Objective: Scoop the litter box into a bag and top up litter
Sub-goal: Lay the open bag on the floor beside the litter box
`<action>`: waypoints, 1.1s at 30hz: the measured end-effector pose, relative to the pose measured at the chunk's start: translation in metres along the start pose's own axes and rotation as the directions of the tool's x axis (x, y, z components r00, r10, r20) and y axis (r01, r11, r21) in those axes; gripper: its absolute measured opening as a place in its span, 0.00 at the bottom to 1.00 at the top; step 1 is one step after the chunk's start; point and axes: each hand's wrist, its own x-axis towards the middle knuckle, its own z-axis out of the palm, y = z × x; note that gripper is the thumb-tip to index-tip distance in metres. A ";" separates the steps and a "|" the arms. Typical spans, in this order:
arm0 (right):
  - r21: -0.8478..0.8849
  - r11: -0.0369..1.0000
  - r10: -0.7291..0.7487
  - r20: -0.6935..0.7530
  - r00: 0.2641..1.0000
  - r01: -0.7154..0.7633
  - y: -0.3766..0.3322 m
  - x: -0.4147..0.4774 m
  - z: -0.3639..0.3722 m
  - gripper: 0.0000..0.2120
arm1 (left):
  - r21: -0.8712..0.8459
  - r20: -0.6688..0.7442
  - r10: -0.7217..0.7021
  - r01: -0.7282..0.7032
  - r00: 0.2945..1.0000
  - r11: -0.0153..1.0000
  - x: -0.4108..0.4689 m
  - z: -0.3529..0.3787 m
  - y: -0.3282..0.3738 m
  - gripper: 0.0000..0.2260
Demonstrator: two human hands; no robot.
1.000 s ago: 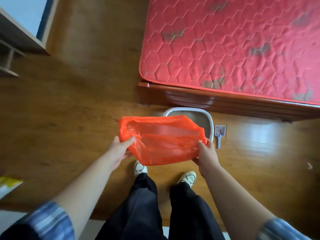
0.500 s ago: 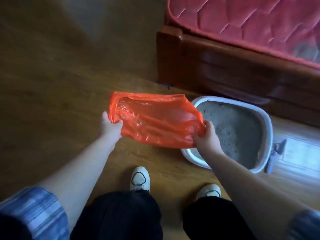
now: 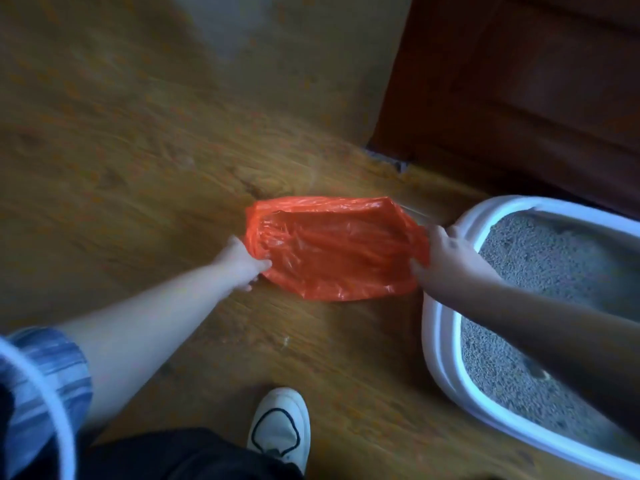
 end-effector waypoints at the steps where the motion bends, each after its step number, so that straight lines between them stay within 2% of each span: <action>1: -0.019 0.998 -0.063 -0.052 0.997 0.062 -0.002 -0.002 0.001 0.21 | 0.021 -0.036 -0.017 0.017 0.999 1.000 -0.004 -0.003 0.001 0.27; 3: -0.044 0.968 -0.252 -0.116 0.961 0.248 -0.011 -0.004 0.006 0.18 | 0.069 -0.234 0.097 -0.084 0.967 0.994 -0.011 -0.011 0.008 0.35; 4: -0.042 0.946 -0.325 -0.110 0.939 0.322 -0.016 -0.003 0.010 0.18 | 0.116 -0.346 0.242 -0.214 0.906 0.970 -0.017 -0.014 0.013 0.35; 5: -0.037 0.933 -0.361 -0.075 0.930 0.359 -0.021 0.000 0.015 0.17 | 0.215 -0.425 0.424 -0.365 0.800 0.906 -0.024 -0.015 0.018 0.32; 6: -0.029 0.927 -0.375 -0.030 0.927 0.374 -0.024 0.004 0.021 0.17 | 0.344 -0.444 0.601 -0.493 0.665 0.800 -0.030 -0.014 0.023 0.27; 7: -0.027 0.928 -0.372 0.016 0.928 0.372 -0.028 0.009 0.026 0.17 | 0.451 -0.394 0.742 -0.590 0.542 0.670 -0.035 -0.009 0.027 0.21; 8: -0.027 0.931 -0.362 0.055 0.930 0.364 -0.031 0.015 0.031 0.18 | 0.523 -0.286 0.850 -0.671 0.442 0.526 -0.037 -0.002 0.031 0.18; 9: -0.033 0.935 -0.350 0.086 0.933 0.353 -0.033 0.022 0.034 0.19 | 0.563 -0.146 0.915 -0.730 0.375 0.389 -0.039 0.007 0.035 0.16; 10: -0.039 0.939 -0.337 0.102 0.936 0.342 -0.035 0.030 0.037 0.19 | 0.590 -0.012 0.940 -0.757 0.340 0.281 -0.037 0.016 0.037 0.15; 11: -0.044 0.941 -0.330 0.103 0.938 0.335 -0.037 0.038 0.039 0.19 | 0.621 0.094 0.933 -0.753 0.349 0.219 -0.033 0.024 0.039 0.15; 12: -0.046 0.942 -0.326 0.097 0.940 0.331 -0.038 0.045 0.040 0.19 | 0.660 0.166 0.901 -0.724 0.400 0.200 -0.026 0.031 0.040 0.15; 15: -0.045 0.957 -0.280 0.124 0.952 0.288 -0.038 0.058 0.045 0.20 | 0.778 0.258 0.739 -0.587 0.622 0.223 -0.010 0.035 0.044 0.15; 18: -0.009 0.969 -0.240 0.210 0.948 0.247 -0.035 0.059 0.051 0.25 | 0.803 0.309 0.572 -0.531 0.760 0.272 -0.003 0.036 0.047 0.16; 20: -0.032 0.969 -0.226 0.297 0.928 0.246 -0.034 0.057 0.058 0.29 | 0.807 0.361 0.483 -0.527 0.797 0.267 -0.002 0.042 0.046 0.17; 23: -0.150 0.949 -0.198 0.400 0.895 0.277 -0.028 0.053 0.068 0.30 | 0.820 0.403 0.448 -0.532 0.798 0.211 -0.003 0.050 0.040 0.14; 25: -0.205 0.932 -0.199 0.397 0.896 0.298 -0.024 0.051 0.072 0.26 | 0.829 0.404 0.514 -0.540 0.757 0.143 -0.005 0.053 0.036 0.13; 26: -0.242 0.918 -0.203 0.392 0.897 0.314 -0.024 0.049 0.072 0.24 | 0.821 0.409 0.585 -0.562 0.700 0.099 -0.006 0.054 0.034 0.12; 27: -0.278 0.900 -0.220 0.372 0.902 0.335 -0.024 0.046 0.071 0.21 | 0.800 0.418 0.670 -0.597 0.613 0.047 -0.009 0.056 0.032 0.11; 29: -0.321 0.859 -0.325 0.261 0.909 0.399 -0.025 0.039 0.068 0.19 | 0.747 0.427 0.817 -0.660 0.387 -0.079 -0.012 0.058 0.025 0.10; 30: -0.326 0.840 -0.393 0.185 0.901 0.433 -0.026 0.036 0.065 0.18 | 0.727 0.400 0.873 -0.676 0.277 -0.118 -0.014 0.058 0.021 0.09; 31: -0.329 0.824 -0.452 0.108 0.886 0.461 -0.025 0.033 0.064 0.16 | 0.723 0.355 0.913 -0.679 0.200 -0.132 -0.015 0.057 0.019 0.09; 32: -0.329 0.814 -0.491 0.049 0.870 0.478 -0.024 0.033 0.064 0.16 | 0.732 0.304 0.938 -0.671 0.163 -0.120 -0.015 0.055 0.018 0.08; 33: -0.320 0.815 -0.506 0.010 0.862 0.482 -0.022 0.034 0.063 0.16 | 0.746 0.264 0.951 -0.660 0.162 -0.094 -0.015 0.053 0.019 0.08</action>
